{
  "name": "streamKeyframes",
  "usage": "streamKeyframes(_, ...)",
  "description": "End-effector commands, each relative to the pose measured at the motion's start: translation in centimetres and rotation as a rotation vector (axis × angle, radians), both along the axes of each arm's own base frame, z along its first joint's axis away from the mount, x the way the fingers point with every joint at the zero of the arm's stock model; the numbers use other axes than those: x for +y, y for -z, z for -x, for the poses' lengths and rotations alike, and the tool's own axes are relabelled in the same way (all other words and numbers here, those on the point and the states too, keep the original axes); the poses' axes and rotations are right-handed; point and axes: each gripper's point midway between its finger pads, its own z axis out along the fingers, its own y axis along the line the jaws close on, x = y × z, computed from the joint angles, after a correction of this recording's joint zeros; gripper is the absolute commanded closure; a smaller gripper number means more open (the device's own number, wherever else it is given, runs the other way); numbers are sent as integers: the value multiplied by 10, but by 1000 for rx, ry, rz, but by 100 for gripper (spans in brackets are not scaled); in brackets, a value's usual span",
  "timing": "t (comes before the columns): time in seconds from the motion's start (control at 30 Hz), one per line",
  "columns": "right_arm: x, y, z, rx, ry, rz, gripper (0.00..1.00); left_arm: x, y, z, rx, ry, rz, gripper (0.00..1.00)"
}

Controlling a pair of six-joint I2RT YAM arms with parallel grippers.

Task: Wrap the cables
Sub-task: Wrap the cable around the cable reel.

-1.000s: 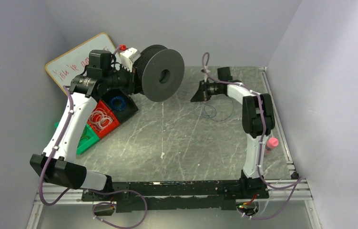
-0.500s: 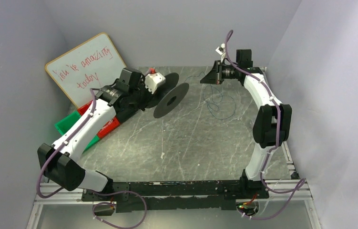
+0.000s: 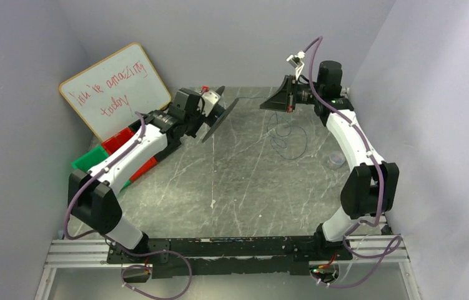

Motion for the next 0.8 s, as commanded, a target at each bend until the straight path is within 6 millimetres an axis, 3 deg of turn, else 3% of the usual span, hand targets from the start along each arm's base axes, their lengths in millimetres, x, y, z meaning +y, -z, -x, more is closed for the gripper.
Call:
streamKeyframes(0.0, 26, -26, 41, -104, -177, -66, 100, 1, -23, -26, -91, -145, 76, 98)
streamKeyframes(0.23, 66, -5, 77, -58, -361, -83, 100, -3, -13, -33, -56, -225, 132, 98)
streamKeyframes(0.77, 116, 50, 112, 49, -554, -70, 100, -11, -31, -51, -16, -358, 344, 98)
